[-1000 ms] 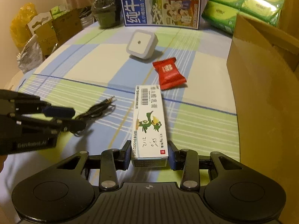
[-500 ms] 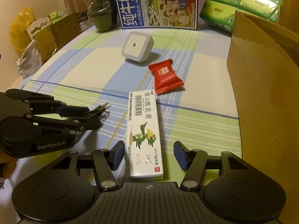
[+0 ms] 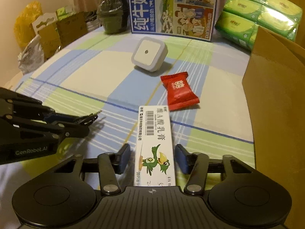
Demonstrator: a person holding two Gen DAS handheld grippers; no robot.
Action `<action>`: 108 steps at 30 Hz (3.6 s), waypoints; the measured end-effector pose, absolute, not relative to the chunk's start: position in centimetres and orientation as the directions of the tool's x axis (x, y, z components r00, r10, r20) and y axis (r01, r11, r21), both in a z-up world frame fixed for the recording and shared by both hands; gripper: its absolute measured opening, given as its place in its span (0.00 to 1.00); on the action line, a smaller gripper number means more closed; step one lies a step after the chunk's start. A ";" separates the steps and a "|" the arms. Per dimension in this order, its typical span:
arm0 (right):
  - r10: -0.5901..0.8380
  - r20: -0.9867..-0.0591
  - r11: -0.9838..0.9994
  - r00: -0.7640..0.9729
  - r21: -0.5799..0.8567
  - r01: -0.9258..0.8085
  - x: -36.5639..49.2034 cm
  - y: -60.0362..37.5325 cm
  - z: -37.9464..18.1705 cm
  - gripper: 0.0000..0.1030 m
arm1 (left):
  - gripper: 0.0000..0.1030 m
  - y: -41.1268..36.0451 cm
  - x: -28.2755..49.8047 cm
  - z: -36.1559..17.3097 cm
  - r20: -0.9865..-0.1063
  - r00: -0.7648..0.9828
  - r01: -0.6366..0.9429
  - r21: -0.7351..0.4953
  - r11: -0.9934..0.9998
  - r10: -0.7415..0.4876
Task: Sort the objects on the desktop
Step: 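Lift the cable with the left tool while the right tool lifts the ointment box toward the cardboard box, then carry the cable with the left tool while the right tool carries the ointment box into the cardboard box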
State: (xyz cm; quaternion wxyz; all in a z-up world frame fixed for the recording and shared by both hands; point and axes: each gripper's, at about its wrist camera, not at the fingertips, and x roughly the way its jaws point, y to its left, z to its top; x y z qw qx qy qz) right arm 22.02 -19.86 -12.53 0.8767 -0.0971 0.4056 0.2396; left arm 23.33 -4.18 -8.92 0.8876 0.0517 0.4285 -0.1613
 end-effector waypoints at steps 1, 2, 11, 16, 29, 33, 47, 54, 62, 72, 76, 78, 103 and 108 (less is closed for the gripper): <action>0.340 -0.757 0.864 0.557 0.019 -0.503 22.0 -19.8 -12.5 0.41 | 0.11 -4.1 23.3 -8.9 -0.777 0.580 0.329 -0.049 0.943 -0.243; 0.341 -0.757 0.865 0.557 0.021 -0.502 22.0 -19.8 -12.5 0.39 | 0.11 -4.1 23.3 -8.9 -0.777 0.579 0.327 -0.054 0.943 -0.246; 0.349 -0.748 0.869 0.565 0.033 -0.493 20.9 -20.1 -11.1 0.34 | 0.11 -3.6 22.0 -7.7 -0.771 0.583 0.311 -0.081 0.947 -0.257; 0.357 -0.733 0.879 0.578 0.055 -0.473 19.2 -20.6 -9.4 0.34 | 0.11 -3.7 20.6 -6.6 -0.762 0.596 0.309 -0.074 0.948 -0.253; 0.348 -0.689 0.917 0.635 0.110 -0.383 12.3 -23.1 -5.5 0.34 | 0.11 -4.1 14.7 -2.8 -0.734 0.628 0.284 -0.092 0.954 -0.258; 0.364 -0.677 0.919 0.640 0.148 -0.366 10.4 -24.1 -4.8 0.34 | 0.11 -4.8 12.6 -1.8 -0.723 0.642 0.271 -0.099 0.957 -0.256; 0.363 -0.596 0.925 0.717 0.133 -0.357 4.6 -26.6 1.6 0.34 | 0.11 -7.7 6.2 3.0 -0.684 0.685 0.249 -0.101 0.963 -0.248; 0.327 -0.570 0.939 0.754 0.103 -0.329 3.0 -29.3 4.3 0.34 | 0.11 -9.6 4.6 5.1 -0.666 0.699 0.267 -0.097 0.959 -0.262; 0.294 -0.547 0.950 0.784 0.080 -0.301 1.9 -32.2 6.1 0.34 | 0.11 -12.0 3.7 6.8 -0.646 0.706 0.300 -0.098 0.949 -0.290; 0.215 -0.536 0.974 0.816 0.055 -0.221 1.5 -37.3 7.1 0.34 | 0.11 -15.7 3.7 7.6 -0.638 0.686 0.358 -0.125 0.925 -0.351; 0.187 -0.536 0.981 0.824 0.050 -0.190 1.4 -39.3 7.3 0.34 | 0.11 -17.1 3.8 8.0 -0.634 0.681 0.374 -0.130 0.918 -0.367; 0.175 -0.534 0.983 0.827 0.045 -0.179 1.3 -40.0 7.4 0.34 | 0.11 -17.8 3.9 8.2 -0.631 0.680 0.382 -0.130 0.915 -0.374; 0.118 -0.551 0.993 0.826 0.043 -0.113 1.3 -45.3 7.4 0.34 | 0.11 -23.5 5.6 8.6 -0.626 0.639 0.459 -0.157 0.874 -0.448; 0.123 -0.557 0.992 0.821 0.053 -0.112 2.7 -46.0 7.9 0.34 | 0.11 -24.5 6.6 8.5 -0.627 0.628 0.470 -0.166 0.867 -0.461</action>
